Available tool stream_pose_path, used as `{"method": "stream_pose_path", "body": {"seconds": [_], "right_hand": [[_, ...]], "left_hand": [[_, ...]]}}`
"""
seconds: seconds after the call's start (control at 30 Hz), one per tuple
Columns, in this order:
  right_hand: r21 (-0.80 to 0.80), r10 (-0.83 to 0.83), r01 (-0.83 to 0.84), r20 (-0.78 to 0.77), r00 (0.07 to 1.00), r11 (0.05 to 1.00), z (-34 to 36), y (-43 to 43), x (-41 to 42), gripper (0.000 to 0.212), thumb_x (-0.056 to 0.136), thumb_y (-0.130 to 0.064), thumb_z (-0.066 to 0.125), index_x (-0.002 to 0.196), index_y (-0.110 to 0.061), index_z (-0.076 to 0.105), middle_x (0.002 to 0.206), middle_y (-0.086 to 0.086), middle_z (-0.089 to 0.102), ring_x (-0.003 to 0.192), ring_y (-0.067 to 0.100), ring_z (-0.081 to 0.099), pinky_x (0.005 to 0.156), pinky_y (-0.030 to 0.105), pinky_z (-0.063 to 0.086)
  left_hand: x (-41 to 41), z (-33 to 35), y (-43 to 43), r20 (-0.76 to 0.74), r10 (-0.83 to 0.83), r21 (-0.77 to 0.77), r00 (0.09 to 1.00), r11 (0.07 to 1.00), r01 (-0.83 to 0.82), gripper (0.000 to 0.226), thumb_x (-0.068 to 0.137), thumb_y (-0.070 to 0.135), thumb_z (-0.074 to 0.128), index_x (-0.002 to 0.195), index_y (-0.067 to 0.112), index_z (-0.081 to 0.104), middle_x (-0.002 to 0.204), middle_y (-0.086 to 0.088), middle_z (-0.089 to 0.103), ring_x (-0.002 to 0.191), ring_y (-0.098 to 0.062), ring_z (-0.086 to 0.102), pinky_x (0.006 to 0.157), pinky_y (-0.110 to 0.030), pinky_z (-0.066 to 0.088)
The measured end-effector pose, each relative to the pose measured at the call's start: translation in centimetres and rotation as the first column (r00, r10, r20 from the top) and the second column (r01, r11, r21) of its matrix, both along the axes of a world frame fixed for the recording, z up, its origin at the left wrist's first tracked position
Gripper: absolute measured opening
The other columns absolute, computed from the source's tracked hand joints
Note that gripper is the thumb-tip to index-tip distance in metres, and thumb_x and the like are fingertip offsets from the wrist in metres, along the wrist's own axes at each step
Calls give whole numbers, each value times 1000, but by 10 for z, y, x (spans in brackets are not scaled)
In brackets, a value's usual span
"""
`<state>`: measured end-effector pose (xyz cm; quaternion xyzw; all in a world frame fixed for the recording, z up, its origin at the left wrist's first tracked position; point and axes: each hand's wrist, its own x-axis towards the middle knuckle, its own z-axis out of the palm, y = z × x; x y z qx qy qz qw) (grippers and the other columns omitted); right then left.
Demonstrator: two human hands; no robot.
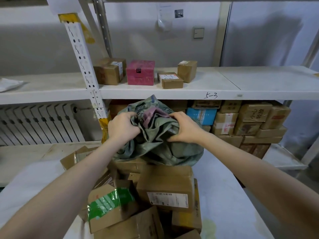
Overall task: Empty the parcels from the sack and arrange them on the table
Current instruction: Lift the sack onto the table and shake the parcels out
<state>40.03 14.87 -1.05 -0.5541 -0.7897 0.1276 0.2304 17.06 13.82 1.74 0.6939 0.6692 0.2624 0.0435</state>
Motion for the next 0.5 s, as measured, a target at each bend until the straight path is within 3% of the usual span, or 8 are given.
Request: {"method": "stream_pose_path", "body": {"seconds": [0.1, 0.17, 0.3, 0.43, 0.5], "right_hand": [[-12, -84, 86, 84, 993, 996, -11, 5, 5, 108, 59, -51, 84, 147, -28, 25, 143, 4, 32, 133, 28, 29, 110, 48, 33], [-85, -73, 74, 19, 997, 994, -17, 7, 4, 113, 59, -46, 86, 148, -30, 18, 147, 5, 26, 137, 30, 25, 113, 49, 29], [-177, -51, 29, -121, 991, 984, -21, 11, 8, 120, 59, -39, 88, 149, -28, 9, 149, 8, 34, 137, 29, 34, 113, 45, 33], [-178, -177, 165, -53, 983, 970, -19, 16, 17, 135, 52, -58, 83, 151, -33, -5, 154, 8, 30, 138, 29, 34, 109, 49, 37], [-257, -208, 193, -31, 978, 947, -18, 16, 22, 132, 51, -68, 78, 153, -30, 3, 152, 6, 35, 136, 29, 39, 108, 47, 39]], "left_hand": [[4, 11, 1, -4, -5, 6, 1000, 1000, 5, 66, 68, 13, 64, 132, 29, 57, 121, -5, 66, 105, -31, 62, 86, -40, 53], [3, 16, -1, -15, -8, 17, 1000, 1000, 8, 66, 67, 12, 63, 131, 29, 57, 127, -7, 61, 106, -32, 60, 90, -46, 51], [6, 32, -2, -53, -5, 88, 999, 996, 10, 63, 69, 9, 62, 128, 29, 59, 129, -9, 55, 108, -33, 57, 96, -48, 45], [20, 51, -3, -101, -27, 232, 995, 972, 50, 55, 70, 11, 63, 122, 29, 62, 114, -7, 56, 111, -31, 53, 96, -41, 34], [27, 59, -3, -139, -38, 292, 990, 953, 77, 52, 70, 12, 64, 120, 28, 64, 109, -4, 54, 108, -28, 52, 93, -40, 33]]}}
